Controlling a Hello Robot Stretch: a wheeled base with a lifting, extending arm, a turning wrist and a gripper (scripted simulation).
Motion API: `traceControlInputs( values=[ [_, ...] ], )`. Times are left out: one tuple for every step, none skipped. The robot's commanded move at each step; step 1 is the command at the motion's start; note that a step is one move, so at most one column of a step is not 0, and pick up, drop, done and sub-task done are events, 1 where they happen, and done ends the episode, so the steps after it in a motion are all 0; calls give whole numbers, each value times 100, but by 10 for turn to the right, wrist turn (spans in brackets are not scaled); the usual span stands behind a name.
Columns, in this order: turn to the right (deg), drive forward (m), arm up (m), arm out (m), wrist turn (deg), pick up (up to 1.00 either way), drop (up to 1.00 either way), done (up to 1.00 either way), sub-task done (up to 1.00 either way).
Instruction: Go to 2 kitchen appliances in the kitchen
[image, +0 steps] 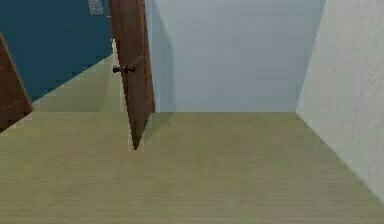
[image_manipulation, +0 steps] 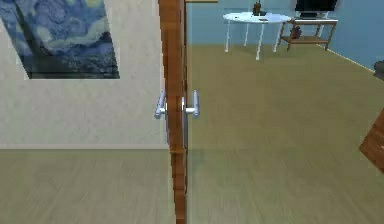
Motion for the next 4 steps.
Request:
traceControlInputs(
  values=[
    [450,0,0,0,0,0,0,0,0],
    [450,0,0,0,0,0,0,0,0],
    [450,0,0,0,0,0,0,0,0],
    [150,0,0,0,0,0,0,0,0]
  ],
)
